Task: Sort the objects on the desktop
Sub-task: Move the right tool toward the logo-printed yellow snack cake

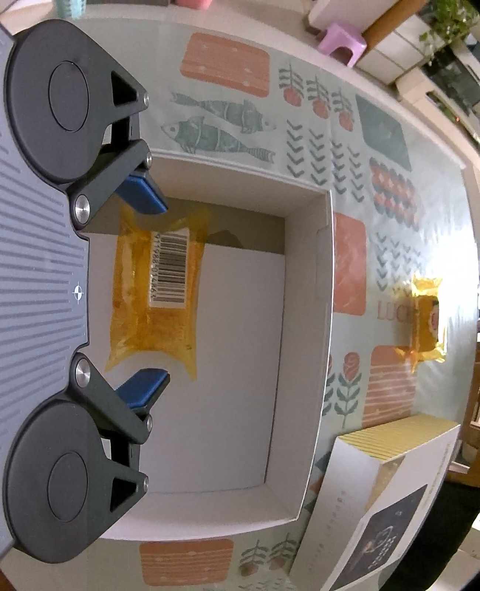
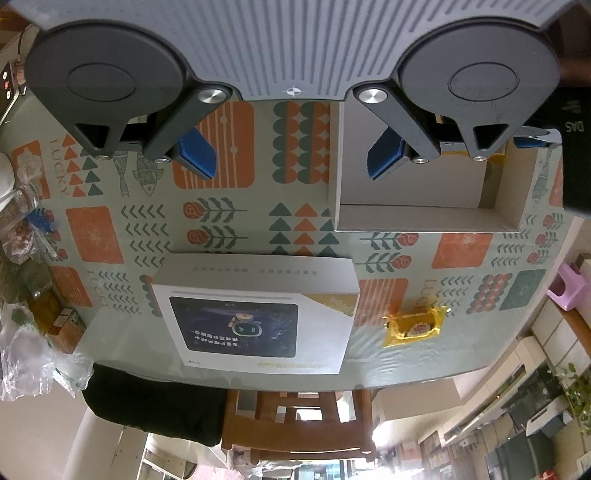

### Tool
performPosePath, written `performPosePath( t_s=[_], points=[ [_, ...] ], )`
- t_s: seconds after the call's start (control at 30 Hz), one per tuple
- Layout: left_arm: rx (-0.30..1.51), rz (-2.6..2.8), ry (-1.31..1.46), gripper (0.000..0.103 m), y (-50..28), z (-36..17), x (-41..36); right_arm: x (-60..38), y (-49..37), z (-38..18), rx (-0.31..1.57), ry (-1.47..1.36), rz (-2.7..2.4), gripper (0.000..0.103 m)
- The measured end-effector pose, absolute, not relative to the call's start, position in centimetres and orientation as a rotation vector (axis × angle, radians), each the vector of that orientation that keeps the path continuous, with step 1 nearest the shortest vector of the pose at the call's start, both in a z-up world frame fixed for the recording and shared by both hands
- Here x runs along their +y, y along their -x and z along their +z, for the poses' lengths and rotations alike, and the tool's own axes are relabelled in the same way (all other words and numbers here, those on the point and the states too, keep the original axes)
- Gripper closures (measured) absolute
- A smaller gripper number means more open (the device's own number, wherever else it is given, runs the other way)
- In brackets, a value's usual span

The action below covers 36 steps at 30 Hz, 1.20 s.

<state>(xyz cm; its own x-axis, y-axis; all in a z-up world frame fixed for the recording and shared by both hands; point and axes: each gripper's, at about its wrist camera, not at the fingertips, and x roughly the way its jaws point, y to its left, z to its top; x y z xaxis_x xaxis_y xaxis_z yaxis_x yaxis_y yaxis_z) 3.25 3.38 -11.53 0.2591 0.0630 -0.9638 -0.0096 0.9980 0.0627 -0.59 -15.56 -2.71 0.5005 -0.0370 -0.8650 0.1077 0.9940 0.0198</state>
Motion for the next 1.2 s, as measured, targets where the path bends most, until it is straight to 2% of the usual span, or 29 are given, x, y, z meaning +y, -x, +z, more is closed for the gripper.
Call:
performPosePath(
  t_s=[0.3,0.37,0.4,0.93,1.2],
  points=[
    [1.250,0.098,-0.039,0.012,-1.5,-8.7,3.0,-17.2,2.0,-2.2,1.007,-0.105,-0.080,0.000],
    [1.241,0.099,-0.027,0.008,-1.2,-8.1,2.7,-17.6,2.4,-2.1,1.000,-0.104,-0.077,0.000],
    [1.234,0.101,-0.019,0.000,-1.0,-7.8,2.5,-17.7,2.6,-2.1,0.997,-0.101,-0.076,0.000],
    [1.182,0.061,-0.020,0.000,-1.0,-5.7,0.4,-17.1,3.2,-0.4,0.890,-0.012,-0.006,0.000],
    [1.183,0.039,-0.017,0.000,-3.6,-6.3,2.7,-15.8,-1.8,-0.7,0.959,-0.137,0.079,0.000]
  ],
)
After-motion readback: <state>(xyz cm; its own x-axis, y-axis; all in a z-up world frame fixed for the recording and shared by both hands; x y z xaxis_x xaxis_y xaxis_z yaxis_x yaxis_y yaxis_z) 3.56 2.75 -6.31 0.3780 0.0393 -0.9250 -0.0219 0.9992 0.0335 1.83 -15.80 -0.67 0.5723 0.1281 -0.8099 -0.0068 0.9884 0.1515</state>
